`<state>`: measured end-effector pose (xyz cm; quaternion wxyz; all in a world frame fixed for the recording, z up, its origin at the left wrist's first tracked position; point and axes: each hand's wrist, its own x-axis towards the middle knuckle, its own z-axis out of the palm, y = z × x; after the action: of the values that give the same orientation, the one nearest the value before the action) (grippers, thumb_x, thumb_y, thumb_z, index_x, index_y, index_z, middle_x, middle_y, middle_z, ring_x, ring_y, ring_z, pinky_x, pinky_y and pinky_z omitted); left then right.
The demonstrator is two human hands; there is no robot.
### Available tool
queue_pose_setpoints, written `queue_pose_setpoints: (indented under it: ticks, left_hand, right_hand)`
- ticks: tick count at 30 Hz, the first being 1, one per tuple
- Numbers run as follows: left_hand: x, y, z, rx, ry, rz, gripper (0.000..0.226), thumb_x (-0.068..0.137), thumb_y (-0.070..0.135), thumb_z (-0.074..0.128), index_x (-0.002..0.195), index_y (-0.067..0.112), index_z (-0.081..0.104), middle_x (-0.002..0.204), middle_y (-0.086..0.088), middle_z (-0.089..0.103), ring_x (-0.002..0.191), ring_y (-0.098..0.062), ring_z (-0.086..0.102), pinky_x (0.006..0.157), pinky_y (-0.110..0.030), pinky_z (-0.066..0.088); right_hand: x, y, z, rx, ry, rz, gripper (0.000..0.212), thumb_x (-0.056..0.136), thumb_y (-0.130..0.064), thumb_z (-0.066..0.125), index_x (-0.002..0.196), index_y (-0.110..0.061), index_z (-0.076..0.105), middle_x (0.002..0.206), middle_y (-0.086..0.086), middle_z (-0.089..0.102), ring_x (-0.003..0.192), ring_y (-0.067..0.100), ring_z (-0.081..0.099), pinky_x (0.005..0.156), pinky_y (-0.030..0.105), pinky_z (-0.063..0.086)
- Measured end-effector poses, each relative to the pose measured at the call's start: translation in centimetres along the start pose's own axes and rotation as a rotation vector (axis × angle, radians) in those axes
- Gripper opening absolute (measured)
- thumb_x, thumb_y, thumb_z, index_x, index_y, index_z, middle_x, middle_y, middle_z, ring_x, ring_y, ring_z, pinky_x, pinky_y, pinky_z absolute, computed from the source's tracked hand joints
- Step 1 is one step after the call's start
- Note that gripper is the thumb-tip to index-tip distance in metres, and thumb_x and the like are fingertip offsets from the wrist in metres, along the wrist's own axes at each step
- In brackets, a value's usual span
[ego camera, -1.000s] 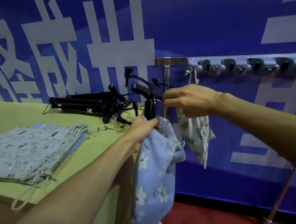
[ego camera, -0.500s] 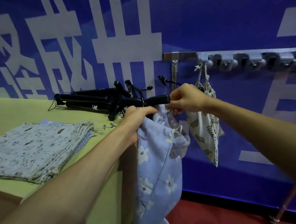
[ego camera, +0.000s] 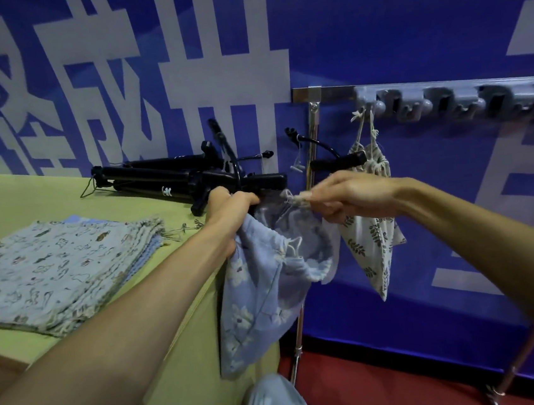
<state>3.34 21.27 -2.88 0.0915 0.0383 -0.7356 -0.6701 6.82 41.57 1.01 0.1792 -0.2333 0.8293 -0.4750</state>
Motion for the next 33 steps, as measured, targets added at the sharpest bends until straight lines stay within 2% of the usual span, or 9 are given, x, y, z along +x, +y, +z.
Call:
queue_pose_setpoints:
  ticks: [3,7,9,16,20,23,26,29,33]
  left_hand:
    - [0.1,-0.3,0.4,0.010,0.053,-0.004,0.018,0.077,0.007,0.067,0.071,0.008,0.050,0.076,-0.011,0.059,0.079,-0.029,0.061,0.080,-0.046,0.054]
    - [0.2,-1.1,0.7,-0.028,0.072,-0.081,0.017,0.072,0.011,0.068,0.074,0.005,0.053,0.081,-0.018,0.063,0.084,-0.035,0.068,0.080,-0.052,0.055]
    - [0.2,-1.3,0.7,-0.062,0.064,-0.117,0.017,0.070,0.013,0.068,0.076,0.003,0.055,0.082,-0.020,0.066,0.086,-0.038,0.069,0.080,-0.055,0.056]
    - [0.1,-1.5,0.4,-0.117,0.026,-0.163,0.034,0.060,0.015,0.066,0.087,-0.007,0.063,0.091,-0.028,0.070,0.085,-0.041,0.070,0.079,-0.059,0.056]
    - [-0.6,-0.8,-0.1,-0.132,0.029,-0.184,0.017,0.072,0.007,0.067,0.083,-0.004,0.062,0.086,-0.023,0.069,0.087,-0.040,0.069,0.077,-0.047,0.056]
    - [-1.0,-0.5,-0.2,-0.137,0.014,-0.181,0.008,0.077,0.003,0.065,0.080,-0.001,0.059,0.079,-0.020,0.065,0.082,-0.036,0.068,0.075,-0.046,0.056]
    - [-1.1,-0.2,-0.1,-0.147,0.022,-0.172,0.013,0.078,0.002,0.065,0.072,0.003,0.054,0.073,-0.017,0.061,0.076,-0.033,0.065,0.070,-0.043,0.054]
    - [-0.9,-0.2,-0.3,-0.123,0.035,-0.176,0.015,0.078,0.004,0.065,0.072,0.005,0.052,0.074,-0.016,0.059,0.075,-0.031,0.061,0.068,-0.039,0.049]
    - [-0.2,-0.8,-0.4,-0.117,-0.011,-0.226,0.017,0.079,0.003,0.064,0.094,-0.004,0.059,0.086,-0.022,0.065,0.075,-0.032,0.063,0.064,-0.036,0.050]
  right_hand:
    - [-0.2,-0.3,0.2,-0.264,-0.004,0.077,0.054,0.086,-0.058,0.054,0.057,-0.015,0.039,0.059,0.003,0.034,0.055,0.015,0.032,0.061,0.024,0.038]
    - [0.0,-0.6,1.1,-0.429,0.023,0.202,0.060,0.087,-0.062,0.048,0.078,-0.006,0.069,0.063,0.002,0.063,0.057,0.014,0.055,0.061,0.026,0.049]
    - [0.3,-0.3,1.7,-0.445,0.056,0.228,0.059,0.087,-0.061,0.050,0.086,-0.008,0.073,0.066,0.000,0.067,0.056,0.011,0.059,0.056,0.021,0.050]
    - [1.6,0.7,2.6,-0.648,0.284,0.081,0.029,0.087,-0.029,0.068,0.060,-0.020,0.066,0.048,-0.007,0.061,0.039,0.000,0.053,0.047,0.016,0.042]
    - [1.6,1.0,2.3,-0.629,0.429,0.102,0.044,0.092,-0.048,0.056,0.065,-0.014,0.066,0.050,-0.003,0.062,0.039,0.003,0.058,0.045,0.015,0.044]
    - [2.1,1.1,2.8,-0.601,0.431,0.174,0.056,0.091,-0.058,0.047,0.071,-0.009,0.067,0.065,0.005,0.069,0.045,0.008,0.062,0.045,0.016,0.046]
    - [2.4,0.9,3.3,-0.461,0.368,0.214,0.058,0.085,-0.063,0.052,0.068,-0.011,0.069,0.063,-0.001,0.068,0.050,0.009,0.060,0.046,0.018,0.044]
    - [2.3,0.3,3.5,-0.447,0.283,0.130,0.034,0.082,-0.041,0.072,0.062,-0.014,0.066,0.051,-0.007,0.060,0.044,0.001,0.053,0.047,0.017,0.041]
    - [2.3,-0.4,2.7,-0.293,0.423,0.021,0.023,0.084,-0.026,0.073,0.070,-0.008,0.069,0.048,-0.008,0.057,0.041,0.001,0.049,0.043,0.016,0.039]
